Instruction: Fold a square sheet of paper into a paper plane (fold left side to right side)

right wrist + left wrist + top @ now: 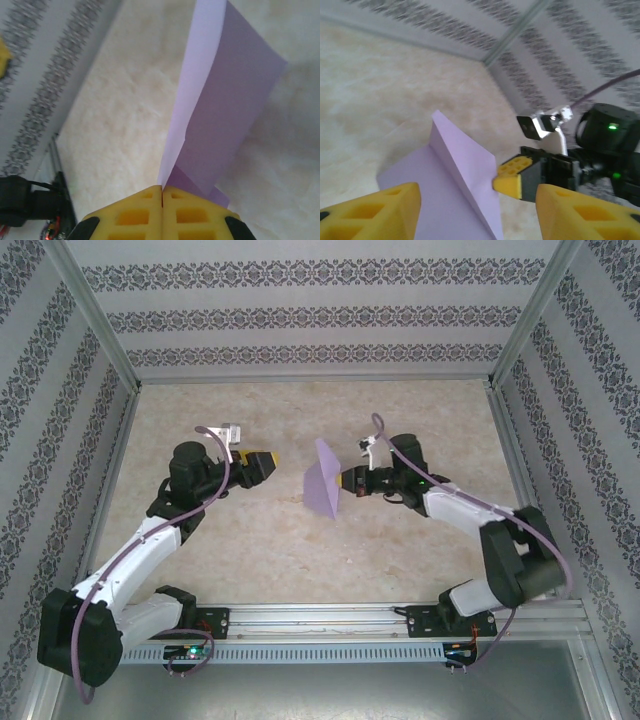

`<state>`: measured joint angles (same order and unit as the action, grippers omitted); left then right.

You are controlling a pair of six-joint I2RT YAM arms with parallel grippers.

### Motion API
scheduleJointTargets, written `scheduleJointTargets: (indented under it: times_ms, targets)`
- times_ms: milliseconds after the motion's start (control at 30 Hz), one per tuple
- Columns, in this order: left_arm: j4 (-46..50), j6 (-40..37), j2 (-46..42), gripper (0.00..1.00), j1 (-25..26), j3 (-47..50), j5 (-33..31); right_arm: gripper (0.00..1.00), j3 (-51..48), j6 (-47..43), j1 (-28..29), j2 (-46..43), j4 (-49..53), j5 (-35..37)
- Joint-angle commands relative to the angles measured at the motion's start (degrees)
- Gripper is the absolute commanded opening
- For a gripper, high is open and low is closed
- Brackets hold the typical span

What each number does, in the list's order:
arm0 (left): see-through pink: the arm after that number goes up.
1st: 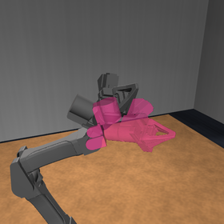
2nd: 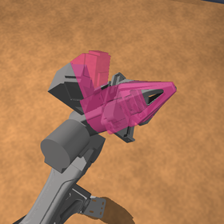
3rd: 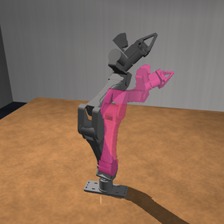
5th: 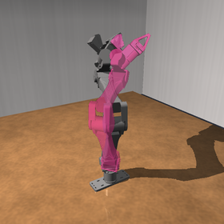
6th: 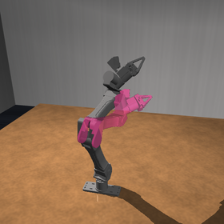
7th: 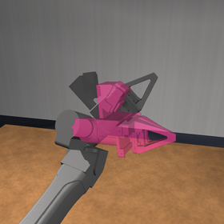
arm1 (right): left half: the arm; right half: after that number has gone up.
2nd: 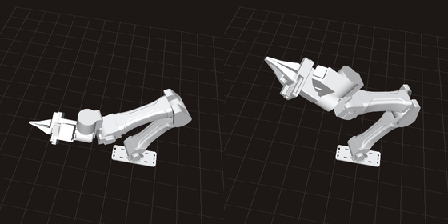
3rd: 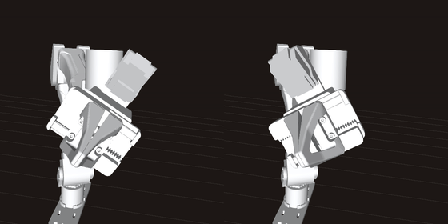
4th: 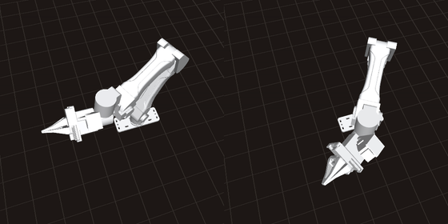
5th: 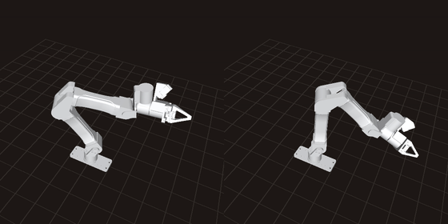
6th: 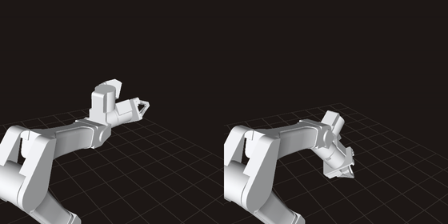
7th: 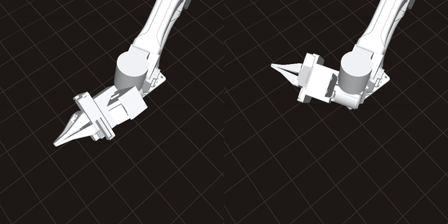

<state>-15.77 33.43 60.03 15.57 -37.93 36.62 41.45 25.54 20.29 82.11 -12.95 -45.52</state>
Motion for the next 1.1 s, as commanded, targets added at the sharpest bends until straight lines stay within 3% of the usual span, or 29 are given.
scheduleJointTargets:
  times_ms: [0, 133, 267, 833, 1067]
  targets:
    - [-12.67, 4.89, -0.47, 0.63, -0.72, -1.32, 13.76, 0.00, -2.38, 1.09, -2.89, -6.09, -8.82, -7.83]
    - [-21.48, 12.83, 2.00, 0.60, -0.52, -3.76, 22.45, 0.00, -3.75, 5.38, -5.88, -12.22, -16.37, -10.68]
    - [-30.51, 18.60, 4.65, 0.59, 1.43, -4.61, 25.43, 0.00, -3.13, 8.37, -6.05, -15.50, -21.18, -13.38]
    - [-31.23, 15.93, 15.95, 0.59, 9.09, -8.77, 24.05, 0.00, -1.42, 10.93, 0.87, -16.39, -25.28, -14.16]
    - [-31.42, 15.50, 18.96, 0.49, 10.40, -9.88, 23.06, 0.00, -0.94, 11.07, 2.56, -14.86, -25.12, -13.51]
